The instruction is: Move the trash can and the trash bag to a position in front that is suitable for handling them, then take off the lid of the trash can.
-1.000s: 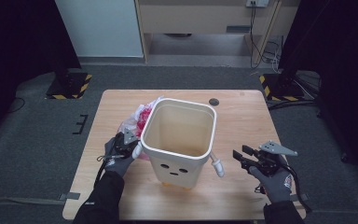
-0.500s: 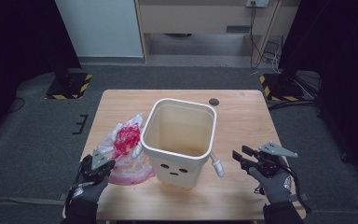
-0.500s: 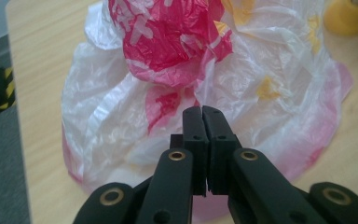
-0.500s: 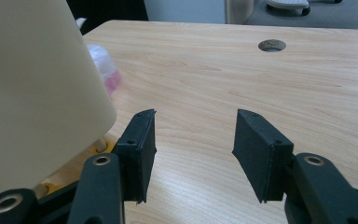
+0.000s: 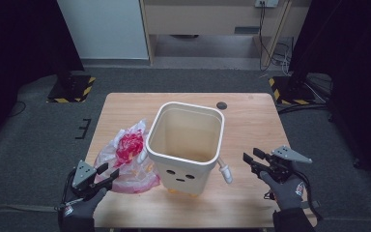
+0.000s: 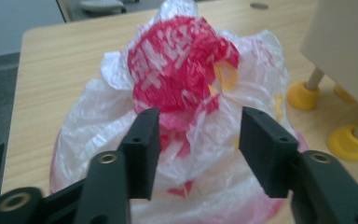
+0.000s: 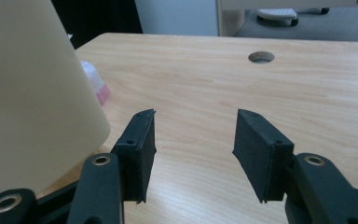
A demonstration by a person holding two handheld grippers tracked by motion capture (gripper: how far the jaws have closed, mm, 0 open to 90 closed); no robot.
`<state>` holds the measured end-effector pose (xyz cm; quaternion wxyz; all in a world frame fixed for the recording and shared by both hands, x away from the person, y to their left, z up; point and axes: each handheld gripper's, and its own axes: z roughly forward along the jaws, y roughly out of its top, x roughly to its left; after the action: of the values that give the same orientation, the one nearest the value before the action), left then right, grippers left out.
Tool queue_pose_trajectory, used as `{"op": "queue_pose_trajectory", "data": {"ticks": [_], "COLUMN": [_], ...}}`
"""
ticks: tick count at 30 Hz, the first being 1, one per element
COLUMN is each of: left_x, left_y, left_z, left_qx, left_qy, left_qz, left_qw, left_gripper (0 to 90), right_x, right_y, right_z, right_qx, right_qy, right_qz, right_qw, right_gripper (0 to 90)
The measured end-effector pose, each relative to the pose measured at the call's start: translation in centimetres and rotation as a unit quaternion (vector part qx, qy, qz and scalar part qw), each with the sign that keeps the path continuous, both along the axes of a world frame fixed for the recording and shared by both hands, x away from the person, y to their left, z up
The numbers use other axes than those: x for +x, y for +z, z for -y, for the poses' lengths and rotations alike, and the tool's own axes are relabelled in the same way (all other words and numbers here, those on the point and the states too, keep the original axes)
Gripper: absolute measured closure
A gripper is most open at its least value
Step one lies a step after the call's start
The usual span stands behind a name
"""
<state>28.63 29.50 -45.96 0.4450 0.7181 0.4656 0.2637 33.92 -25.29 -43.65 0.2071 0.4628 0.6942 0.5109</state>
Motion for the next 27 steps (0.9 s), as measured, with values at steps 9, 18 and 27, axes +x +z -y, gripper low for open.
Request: {"op": "queue_pose_trajectory", "data": {"ticks": [9,18,27], "left_x": [0.9,0.9,1.2], "left_y": [-0.5,-0.5,-0.7], "left_z": [0.4,0.2,0.2], "left_qx": [-0.03,-0.038,-0.038], "left_qy": [-0.016,0.003,-0.001], "left_qz": [0.017,0.0,-0.009], "left_qw": [0.9993,0.9993,0.9992], "left_gripper": [43.4,36.3,34.8], "right_x": [0.6,2.8,4.6], "right_y": [3.6,10.8,15.0], "right_z": [-0.6,-2.3,-4.1], "right_qx": [0.026,0.089,0.103], "right_qy": [-0.011,0.009,0.018], "right_qz": [0.041,0.084,0.108], "right_qw": [0.9988,0.9924,0.9887], "right_gripper": [48.6,46.1,44.4]}}
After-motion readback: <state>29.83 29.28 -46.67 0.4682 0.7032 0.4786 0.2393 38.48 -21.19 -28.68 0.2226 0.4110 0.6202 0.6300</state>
